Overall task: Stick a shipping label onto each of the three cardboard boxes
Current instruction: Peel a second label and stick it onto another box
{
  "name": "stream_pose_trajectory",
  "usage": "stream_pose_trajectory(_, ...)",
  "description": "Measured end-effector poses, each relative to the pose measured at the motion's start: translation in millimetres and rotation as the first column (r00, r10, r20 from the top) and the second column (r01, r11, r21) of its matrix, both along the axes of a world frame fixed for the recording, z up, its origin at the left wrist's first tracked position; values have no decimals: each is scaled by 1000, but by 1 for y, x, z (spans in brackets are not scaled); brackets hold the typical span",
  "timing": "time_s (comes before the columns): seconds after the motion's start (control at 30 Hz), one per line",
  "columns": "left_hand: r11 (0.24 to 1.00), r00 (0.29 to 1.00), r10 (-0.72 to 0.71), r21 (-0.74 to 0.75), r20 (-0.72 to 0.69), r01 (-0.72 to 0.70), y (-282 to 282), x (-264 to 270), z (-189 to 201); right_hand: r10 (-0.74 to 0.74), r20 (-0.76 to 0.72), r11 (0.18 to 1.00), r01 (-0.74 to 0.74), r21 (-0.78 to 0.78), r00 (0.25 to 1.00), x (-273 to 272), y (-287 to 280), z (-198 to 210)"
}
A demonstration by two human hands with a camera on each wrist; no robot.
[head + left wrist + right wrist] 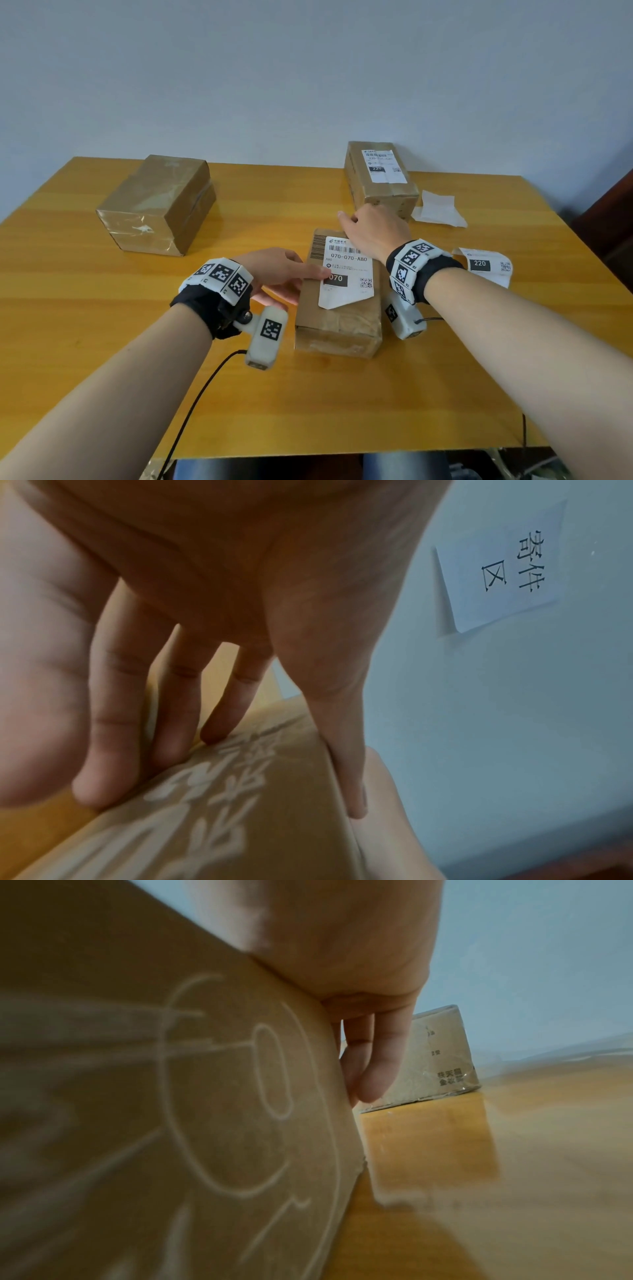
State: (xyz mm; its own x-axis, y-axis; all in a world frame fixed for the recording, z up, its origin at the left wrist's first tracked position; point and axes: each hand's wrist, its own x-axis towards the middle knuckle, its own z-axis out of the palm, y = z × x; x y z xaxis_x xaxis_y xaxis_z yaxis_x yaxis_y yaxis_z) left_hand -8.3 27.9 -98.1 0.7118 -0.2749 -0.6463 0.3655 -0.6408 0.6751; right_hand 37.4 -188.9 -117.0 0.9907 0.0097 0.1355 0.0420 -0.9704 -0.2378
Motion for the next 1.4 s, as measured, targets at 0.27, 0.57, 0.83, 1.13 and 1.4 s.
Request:
stream_pose_trajectory(0.27,1000,1000,7,-24,11,-7,7,12,1,-19,-2,999,19,48,1000,15,-2,0)
stream_pose_trajectory(0.57,998,996,-52,-17,74,54,19,10,18,-13,31,999,11,51,999,15,-8,-6)
stream_pose_trajectory(0.83,997,993,76,-4,90,-76,33,-16,34,-64,30,998,63,13,998,10,-4,-3)
stream_pose_trajectory(1.13,965,905,216,60,365,-254,45,-37,38,-123,-22,989,120,-89,992,-6,-4,6)
stream_pose_trajectory(1.4,980,969,197,-40,151,-193,30,-58,39,124,-88,981,-135,-138,988,-23,-9,12)
